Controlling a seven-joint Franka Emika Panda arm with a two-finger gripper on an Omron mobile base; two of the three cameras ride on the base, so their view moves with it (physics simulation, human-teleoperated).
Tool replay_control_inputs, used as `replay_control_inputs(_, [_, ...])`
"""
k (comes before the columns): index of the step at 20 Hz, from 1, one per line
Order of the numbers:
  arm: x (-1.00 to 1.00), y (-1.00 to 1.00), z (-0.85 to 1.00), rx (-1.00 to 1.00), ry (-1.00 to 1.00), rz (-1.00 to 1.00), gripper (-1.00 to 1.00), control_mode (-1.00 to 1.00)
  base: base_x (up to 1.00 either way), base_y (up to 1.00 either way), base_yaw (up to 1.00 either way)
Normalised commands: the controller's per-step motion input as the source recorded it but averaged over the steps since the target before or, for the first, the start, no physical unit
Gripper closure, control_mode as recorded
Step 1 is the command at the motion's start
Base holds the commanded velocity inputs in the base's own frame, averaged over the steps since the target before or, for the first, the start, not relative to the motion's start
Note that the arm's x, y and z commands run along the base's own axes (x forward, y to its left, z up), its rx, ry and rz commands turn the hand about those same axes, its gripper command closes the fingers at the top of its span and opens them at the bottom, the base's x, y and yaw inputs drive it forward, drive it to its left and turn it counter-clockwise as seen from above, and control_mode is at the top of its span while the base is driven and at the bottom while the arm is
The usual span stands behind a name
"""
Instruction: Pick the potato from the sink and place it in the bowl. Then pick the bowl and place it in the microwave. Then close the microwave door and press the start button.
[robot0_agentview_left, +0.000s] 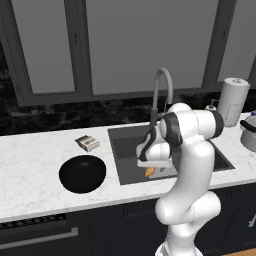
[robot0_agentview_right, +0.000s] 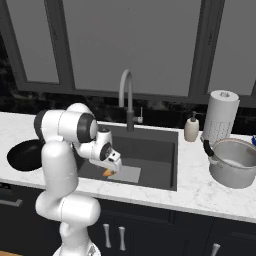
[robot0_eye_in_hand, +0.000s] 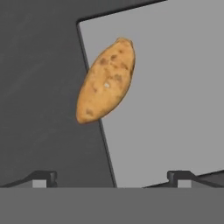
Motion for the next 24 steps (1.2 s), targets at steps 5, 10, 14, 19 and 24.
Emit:
replay_control_inputs(5, [0.30, 0.00, -0.39, 0.00, 0.00, 0.00, -1.00, -1.00, 0.00, 0.00, 0.00])
replay_control_inputs(10, [0.38, 0.00, -0.31, 0.00, 0.00, -0.01, -1.00, -1.00, 0.00, 0.00, 0.00])
replay_control_inputs(14, [0.32, 0.00, -0.29, 0.00, 0.00, 0.00, -1.00, -1.00, 0.00, 0.00, 0.00])
replay_control_inputs(19, [0.34, 0.00, -0.33, 0.00, 0.00, 0.00, -1.00, -1.00, 0.00, 0.00, 0.00])
replay_control_inputs(24, [0.08, 0.00, -0.39, 0.00, 0.00, 0.00, 1.00, -1.00, 0.00, 0.00, 0.00])
